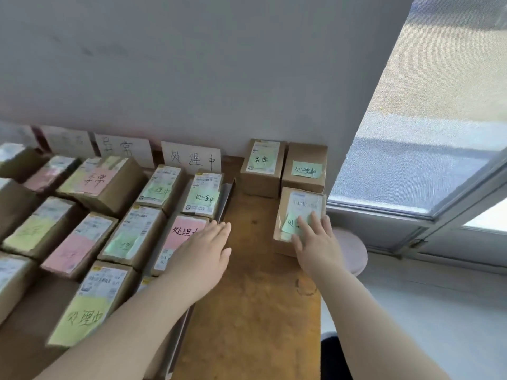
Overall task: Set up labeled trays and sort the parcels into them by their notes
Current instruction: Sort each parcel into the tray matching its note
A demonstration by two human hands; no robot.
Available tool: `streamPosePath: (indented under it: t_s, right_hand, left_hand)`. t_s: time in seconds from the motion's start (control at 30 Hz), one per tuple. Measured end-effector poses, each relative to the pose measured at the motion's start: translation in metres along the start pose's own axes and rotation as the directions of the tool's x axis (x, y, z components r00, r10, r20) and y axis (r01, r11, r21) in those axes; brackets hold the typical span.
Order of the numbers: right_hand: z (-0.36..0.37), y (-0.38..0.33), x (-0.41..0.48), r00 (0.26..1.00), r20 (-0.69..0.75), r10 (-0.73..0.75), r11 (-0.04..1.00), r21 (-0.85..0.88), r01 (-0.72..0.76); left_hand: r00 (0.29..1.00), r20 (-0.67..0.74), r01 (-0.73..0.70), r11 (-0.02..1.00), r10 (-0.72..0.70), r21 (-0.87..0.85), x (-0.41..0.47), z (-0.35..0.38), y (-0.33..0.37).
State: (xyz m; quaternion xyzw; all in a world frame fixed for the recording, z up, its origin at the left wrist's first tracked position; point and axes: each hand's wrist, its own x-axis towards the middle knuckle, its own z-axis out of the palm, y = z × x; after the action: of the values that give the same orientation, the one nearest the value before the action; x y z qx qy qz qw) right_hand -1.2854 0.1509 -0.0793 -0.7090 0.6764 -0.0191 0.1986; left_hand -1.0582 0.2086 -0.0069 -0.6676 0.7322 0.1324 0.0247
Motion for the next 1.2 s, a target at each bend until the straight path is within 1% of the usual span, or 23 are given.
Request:
streamPosePath:
  t_s: [0.13,0.27,0.33,0.43,0.53,0.6,0.73,0.8,1.07,1.2]
  right_hand:
    - [0.000,-0.003,-0.006,1.000,0.010,0.020,1.000,-0.003,-0.020]
    - [-0.002,-0.008,-0.008,0.998,0.017,0.056,0.998,0.035,-0.057]
    - [-0.005,-0.009,-0.008,0.997,0.037,0.069,0.997,0.022,-0.070]
    - [-0.010,-0.011,-0.007,0.995,0.064,0.081,0.997,-0.002,-0.081]
    - [-0.012,-0.013,-0.007,0.994,0.071,0.082,0.996,-0.021,-0.081]
    - [-0.013,-0.014,-0.009,0.994,0.069,0.084,0.996,-0.023,-0.083]
    - [-0.013,-0.015,-0.014,0.994,0.072,0.087,0.996,-0.029,-0.085]
    - [-0.012,-0.015,-0.017,0.992,0.080,0.095,0.995,-0.023,-0.094]
    - [-0.008,-0.015,-0.044,0.992,0.075,0.102,0.994,-0.048,-0.098]
    - [-0.004,-0.015,-0.065,0.992,0.076,0.099,0.994,-0.052,-0.096]
  left_hand:
    - [0.995,-0.031,-0.092,0.996,0.093,0.013,0.065,-0.013,0.006]
    - [0.988,-0.046,-0.144,0.989,0.146,0.042,0.145,-0.025,0.013]
    - [0.983,-0.047,-0.173,0.983,0.176,0.060,0.178,-0.025,0.017]
    - [0.983,-0.007,-0.182,0.972,0.186,0.147,0.217,-0.019,0.019]
    - [0.983,0.093,-0.173,0.965,0.157,0.197,0.234,-0.012,0.017]
    - [0.980,0.124,-0.177,0.968,0.157,0.176,0.232,-0.008,0.013]
    - [0.972,0.096,-0.232,0.954,0.216,0.192,0.213,-0.002,0.002]
    - [0.965,0.106,-0.254,0.949,0.238,0.187,0.198,0.000,-0.002]
    - [0.963,0.125,-0.258,0.954,0.240,0.151,0.121,0.012,-0.010]
    - [0.952,0.173,-0.277,0.951,0.253,0.137,0.076,0.018,-0.011]
